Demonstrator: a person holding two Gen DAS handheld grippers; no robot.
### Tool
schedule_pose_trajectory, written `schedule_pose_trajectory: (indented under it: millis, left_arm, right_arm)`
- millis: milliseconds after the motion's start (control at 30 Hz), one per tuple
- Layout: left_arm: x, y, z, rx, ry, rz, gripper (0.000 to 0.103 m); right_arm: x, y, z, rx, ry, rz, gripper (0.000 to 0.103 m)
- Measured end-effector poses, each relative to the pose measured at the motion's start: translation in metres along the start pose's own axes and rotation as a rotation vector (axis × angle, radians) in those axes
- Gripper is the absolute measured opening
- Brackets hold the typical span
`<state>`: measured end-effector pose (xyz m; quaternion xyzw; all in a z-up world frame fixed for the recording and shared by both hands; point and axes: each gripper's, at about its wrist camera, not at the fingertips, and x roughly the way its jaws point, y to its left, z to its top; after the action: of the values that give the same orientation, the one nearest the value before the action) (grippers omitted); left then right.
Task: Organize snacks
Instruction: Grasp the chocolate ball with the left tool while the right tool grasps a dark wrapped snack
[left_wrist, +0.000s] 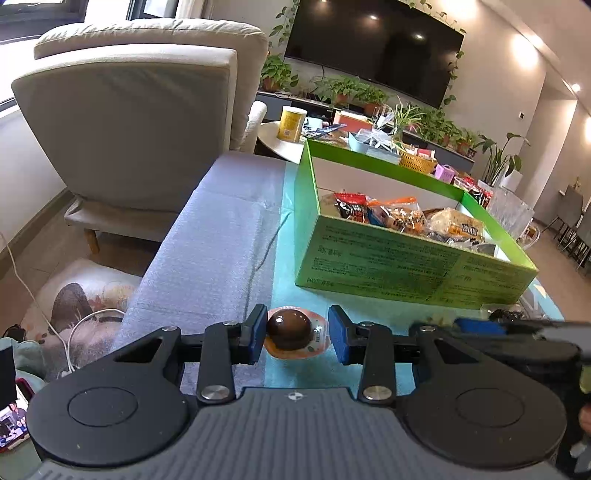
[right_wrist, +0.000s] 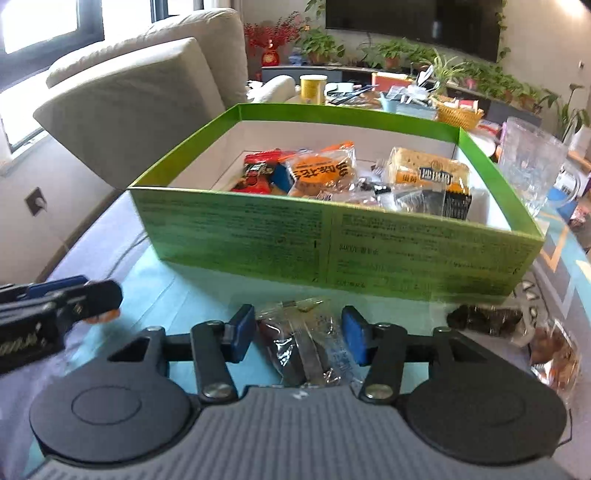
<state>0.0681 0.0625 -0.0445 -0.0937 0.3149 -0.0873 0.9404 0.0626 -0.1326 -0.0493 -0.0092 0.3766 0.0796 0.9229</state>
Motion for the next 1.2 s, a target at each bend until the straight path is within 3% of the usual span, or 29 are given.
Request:
schedule_pose_trajectory:
  millis: [167,500,933,1200]
  left_arm:
    - [-0.006,-0.002,-0.001,0.012,-0.009,-0.006,0.034]
    - [-0.021,-0.020,0.002,0.045,-0.035,-0.026,0.034]
    - [-0.025,-0.045,0.020,0.071,-0.086,-0.066,0.034]
    - [-0.011,-0.064,0.048,0.086,-0.129,-0.098,0.034]
  right_arm:
    - [-0.022,-0.009,-0.011,0.025,-0.004,0.067,0.054]
    - [-0.058,-0.013,-0.002,0.031,-0.130,0.072,0.054]
    - [-0.075,-0.031,0.031,0.052,-0.266,0.042,0.054]
    - [-0.072,-0.045,0.055,0.063,-0.322,0.014,0.054]
